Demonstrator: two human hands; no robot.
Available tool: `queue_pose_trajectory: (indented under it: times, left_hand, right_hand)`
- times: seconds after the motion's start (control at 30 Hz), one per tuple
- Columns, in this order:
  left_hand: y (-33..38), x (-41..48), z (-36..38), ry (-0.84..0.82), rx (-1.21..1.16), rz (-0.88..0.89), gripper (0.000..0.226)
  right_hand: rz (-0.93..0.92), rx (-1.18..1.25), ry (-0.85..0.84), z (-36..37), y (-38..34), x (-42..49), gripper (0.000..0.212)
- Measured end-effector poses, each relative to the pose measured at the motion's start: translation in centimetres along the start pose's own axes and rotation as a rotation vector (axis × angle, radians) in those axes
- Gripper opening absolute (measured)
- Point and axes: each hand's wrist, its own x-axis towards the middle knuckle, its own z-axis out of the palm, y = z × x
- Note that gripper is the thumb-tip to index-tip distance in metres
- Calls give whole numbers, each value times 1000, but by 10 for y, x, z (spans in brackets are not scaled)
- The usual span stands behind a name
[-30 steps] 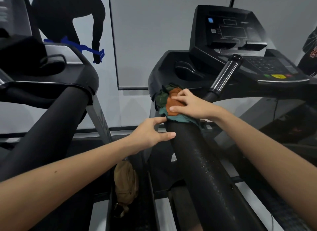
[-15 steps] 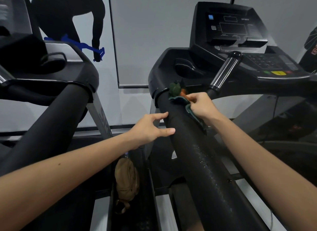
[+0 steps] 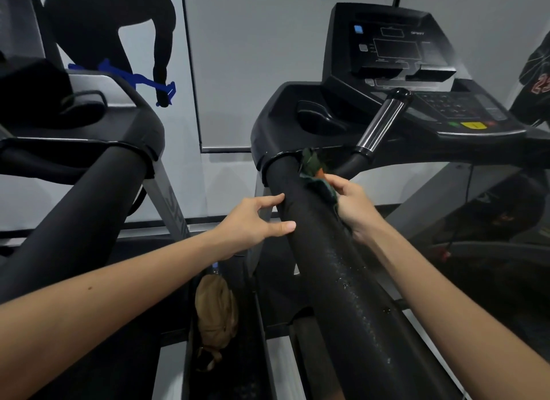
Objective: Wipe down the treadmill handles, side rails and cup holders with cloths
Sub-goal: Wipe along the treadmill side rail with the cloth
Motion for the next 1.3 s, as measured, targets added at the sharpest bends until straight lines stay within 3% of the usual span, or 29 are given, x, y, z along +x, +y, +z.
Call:
queue_pose_trajectory:
  times: [0.23, 0.3, 0.4, 0.57, 0.67, 1.0, 1.13, 1.3]
  left_hand:
    - [-3, 0, 0, 6, -18, -23, 71]
    - [-4, 0, 1, -1, -11, -12, 71]
    - [-5, 1, 1, -1, -13, 14, 70]
    - [-3, 1, -1, 4, 1, 14, 72]
    - [-3, 1, 0, 0, 3, 17, 74]
    - [-3, 0, -2, -6, 17, 19, 75]
    - [-2, -1, -1, -2, 6, 10, 75]
    - [-2, -2, 0, -3, -13, 0, 74]
  right_hand:
    - [189, 84, 17, -2, 22, -23, 17]
    - [138, 94, 3, -10, 28, -38, 13]
    - [-39, 31, 11, -17, 25, -42, 25]
    - [-255, -384, -110, -5, -11, 13, 30]
    - [-217, -502, -163, 10, -30, 46, 32]
    - [-126, -480, -162, 6, -7, 70, 34]
    - [-92, -586, -222, 7, -21, 72, 39]
    - [-114, -538, -117, 6, -11, 49, 28]
